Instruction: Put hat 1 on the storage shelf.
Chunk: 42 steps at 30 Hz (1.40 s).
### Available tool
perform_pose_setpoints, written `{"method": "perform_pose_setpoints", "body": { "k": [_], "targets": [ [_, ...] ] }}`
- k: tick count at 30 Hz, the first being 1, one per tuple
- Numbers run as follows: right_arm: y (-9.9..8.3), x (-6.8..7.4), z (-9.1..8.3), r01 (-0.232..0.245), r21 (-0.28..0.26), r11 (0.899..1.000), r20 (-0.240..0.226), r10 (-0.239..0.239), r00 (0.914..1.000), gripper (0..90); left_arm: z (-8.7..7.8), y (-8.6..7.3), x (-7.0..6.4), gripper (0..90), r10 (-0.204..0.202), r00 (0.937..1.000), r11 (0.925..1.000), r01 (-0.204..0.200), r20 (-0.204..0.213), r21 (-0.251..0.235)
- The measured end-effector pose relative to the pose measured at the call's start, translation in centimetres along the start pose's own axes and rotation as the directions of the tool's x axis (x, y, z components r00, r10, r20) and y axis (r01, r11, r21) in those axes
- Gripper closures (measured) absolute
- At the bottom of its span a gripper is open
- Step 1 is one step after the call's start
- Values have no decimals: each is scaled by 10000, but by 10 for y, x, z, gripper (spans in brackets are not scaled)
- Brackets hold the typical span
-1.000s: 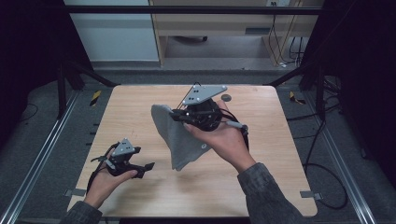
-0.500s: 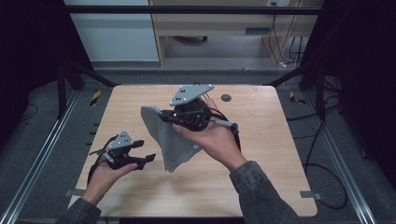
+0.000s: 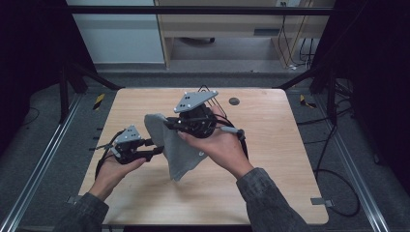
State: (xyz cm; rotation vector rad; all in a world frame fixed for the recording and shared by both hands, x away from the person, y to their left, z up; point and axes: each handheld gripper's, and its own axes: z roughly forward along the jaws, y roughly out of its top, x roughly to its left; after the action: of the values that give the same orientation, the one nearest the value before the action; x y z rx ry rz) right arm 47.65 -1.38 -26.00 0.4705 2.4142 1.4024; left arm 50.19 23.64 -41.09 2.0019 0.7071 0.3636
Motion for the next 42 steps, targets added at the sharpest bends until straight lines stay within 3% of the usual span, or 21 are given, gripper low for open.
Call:
{"method": "perform_pose_setpoints", "body": {
  "k": [2,5,9,21,33,34,35,42],
  "targets": [
    [-4,-3,-2,-91,14,10000,99,91,9999,862,3,4,1,724,-218,9997,9998,218,146,-17],
    [-12,-12,-8,-367,37,9993,365,365,9987,862,4,11,-2,865,21,9999,9999,-23,155,125],
    [-17,-20,-14,-536,29,9986,627,533,9966,862,-3,21,-8,869,375,9993,9987,-374,-25,337],
    [-24,-44,-34,-1160,-357,9926,1270,1196,9847,862,-30,60,-10,871,716,9967,9953,-688,-395,680],
    [-2,-72,-65,-1595,-1355,9779,1560,1800,9712,862,-47,119,-13,872,1152,9908,9922,-1114,-715,553],
    [3,-78,-69,-1699,-1548,9732,1608,1945,9676,862,-48,131,-13,872,1259,9886,9913,-1221,-820,499],
    [5,-82,-72,-1748,-1636,9709,1645,2016,9656,862,-48,131,-13,872,1259,9886,9913,-1221,-820,499],
    [16,-107,-81,-1930,-2057,9594,1853,2318,9549,862,-48,169,-5,873,1207,9884,9926,-1211,-917,18]
  ]
}}
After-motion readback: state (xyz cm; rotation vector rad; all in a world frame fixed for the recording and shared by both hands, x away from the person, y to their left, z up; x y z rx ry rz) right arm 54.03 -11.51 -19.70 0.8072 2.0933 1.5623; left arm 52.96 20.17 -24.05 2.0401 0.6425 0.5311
